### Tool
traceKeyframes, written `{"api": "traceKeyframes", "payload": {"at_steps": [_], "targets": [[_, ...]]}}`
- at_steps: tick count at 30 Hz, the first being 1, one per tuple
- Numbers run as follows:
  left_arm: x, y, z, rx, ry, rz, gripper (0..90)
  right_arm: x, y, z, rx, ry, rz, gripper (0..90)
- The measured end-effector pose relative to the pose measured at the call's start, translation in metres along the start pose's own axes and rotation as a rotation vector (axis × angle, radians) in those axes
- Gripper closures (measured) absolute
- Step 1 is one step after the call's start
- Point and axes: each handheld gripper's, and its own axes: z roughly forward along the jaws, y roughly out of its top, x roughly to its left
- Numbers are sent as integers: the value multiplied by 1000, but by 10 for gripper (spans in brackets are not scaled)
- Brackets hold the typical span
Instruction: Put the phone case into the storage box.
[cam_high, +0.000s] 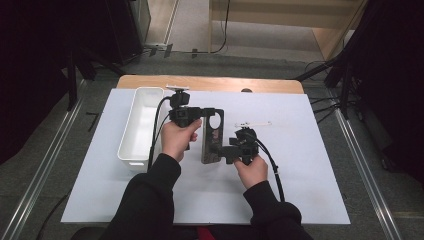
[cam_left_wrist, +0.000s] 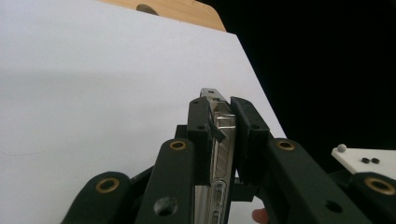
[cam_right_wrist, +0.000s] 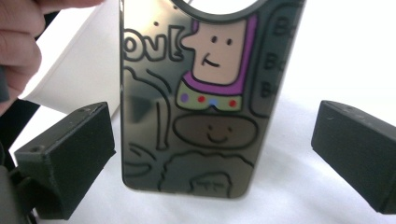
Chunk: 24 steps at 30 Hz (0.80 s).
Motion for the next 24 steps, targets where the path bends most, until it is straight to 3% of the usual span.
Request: {"api": "traceKeyframes", "payload": {"at_steps": [7, 11, 16, 19, 22, 24], "targets": [[1, 5, -6, 28, 3, 31, 783, 6, 4, -4, 27, -54, -31, 0], [2, 7, -8, 48, 2, 53, 783, 7, 4, -8, 23, 4, -27, 0], [2, 8, -13, 59, -9, 88, 782, 9, 5, -11, 37, 20, -45, 0], [1, 7, -16, 58, -18, 122, 782, 9, 4, -15, 52, 15, -84, 0], [2, 7, -19, 65, -28, 129, 782, 7, 3, -19, 60, -6, -101, 0], [2, 7, -20, 68, -31, 131, 783, 5, 3, -23, 51, 15, -121, 0]]}}
